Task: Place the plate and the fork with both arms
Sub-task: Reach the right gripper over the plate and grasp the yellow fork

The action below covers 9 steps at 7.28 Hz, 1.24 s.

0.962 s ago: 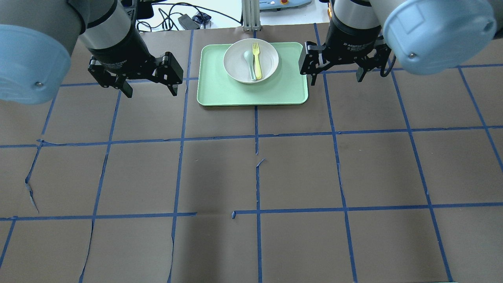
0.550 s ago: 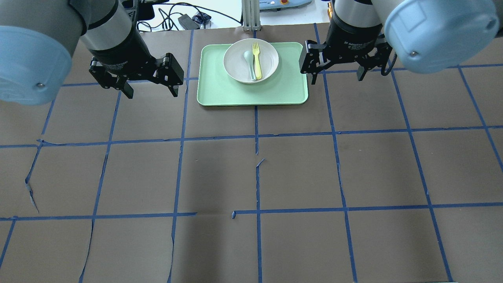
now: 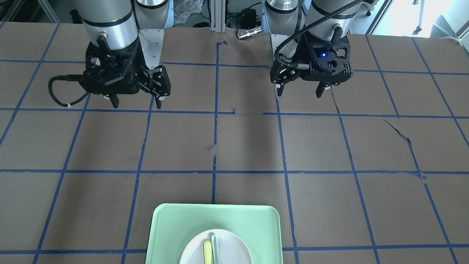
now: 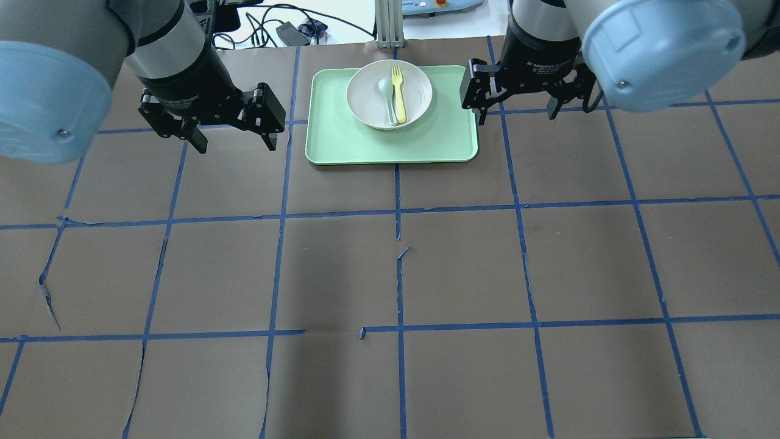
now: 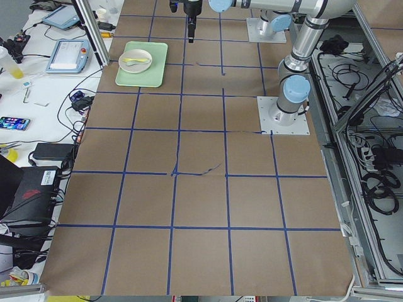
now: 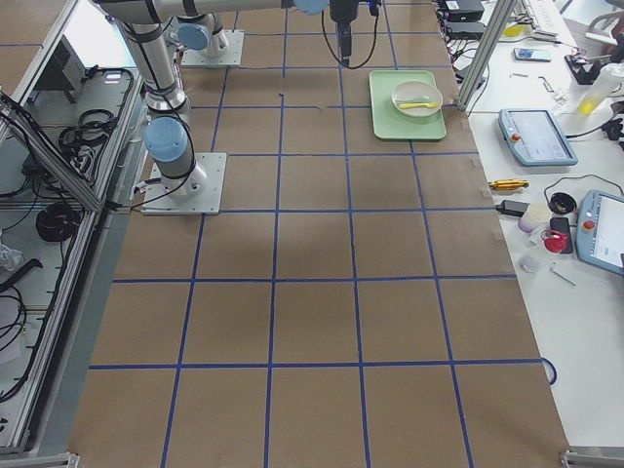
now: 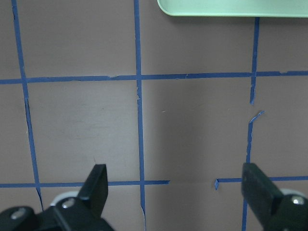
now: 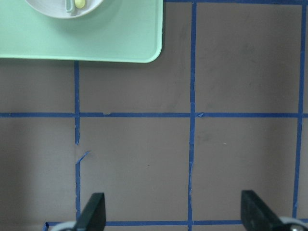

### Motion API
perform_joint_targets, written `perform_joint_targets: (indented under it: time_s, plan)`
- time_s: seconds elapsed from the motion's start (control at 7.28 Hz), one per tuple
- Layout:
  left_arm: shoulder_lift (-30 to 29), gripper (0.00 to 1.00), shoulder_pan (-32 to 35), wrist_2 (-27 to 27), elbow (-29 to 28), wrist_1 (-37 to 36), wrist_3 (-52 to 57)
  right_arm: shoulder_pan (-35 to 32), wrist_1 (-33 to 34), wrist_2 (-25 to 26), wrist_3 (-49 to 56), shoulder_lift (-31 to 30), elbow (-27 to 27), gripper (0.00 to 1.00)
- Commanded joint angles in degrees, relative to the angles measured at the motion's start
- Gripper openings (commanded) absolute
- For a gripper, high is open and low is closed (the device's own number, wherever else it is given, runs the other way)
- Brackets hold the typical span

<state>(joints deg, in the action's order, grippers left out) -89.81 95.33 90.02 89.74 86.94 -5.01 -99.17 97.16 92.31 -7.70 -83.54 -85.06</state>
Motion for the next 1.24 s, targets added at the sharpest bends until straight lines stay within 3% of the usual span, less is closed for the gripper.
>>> perform_joint_targets:
  time_s: [0.0, 0.27, 0.55, 0.82, 1.1]
  plan:
    - [-0.3, 1.0, -0.1, 0.1, 0.2, 0.0, 0.0, -0.5, 8.5, -0.1, 0.4, 11.8, 5.5, 1.0]
    - [-0.6, 1.0, -0.1, 0.2, 0.3, 0.0, 0.0, -0.8, 8.9, -0.1, 0.2, 26.9, 19.0, 1.0]
    - [-0.9, 1.0, 0.0, 0.2, 0.4, -0.1, 0.1, -2.9, 11.8, -0.5, -1.4, 38.7, 26.1, 1.0]
    - [-0.7, 1.0, -0.1, 0.5, 0.8, -0.3, 0.3, -4.2, 12.3, -0.8, -5.8, 44.7, 32.7, 0.9]
    - [-0.1, 1.0, -0.1, 0.5, 0.8, -0.5, 0.3, -4.2, 12.7, -4.4, -8.1, 49.3, 37.1, 0.79]
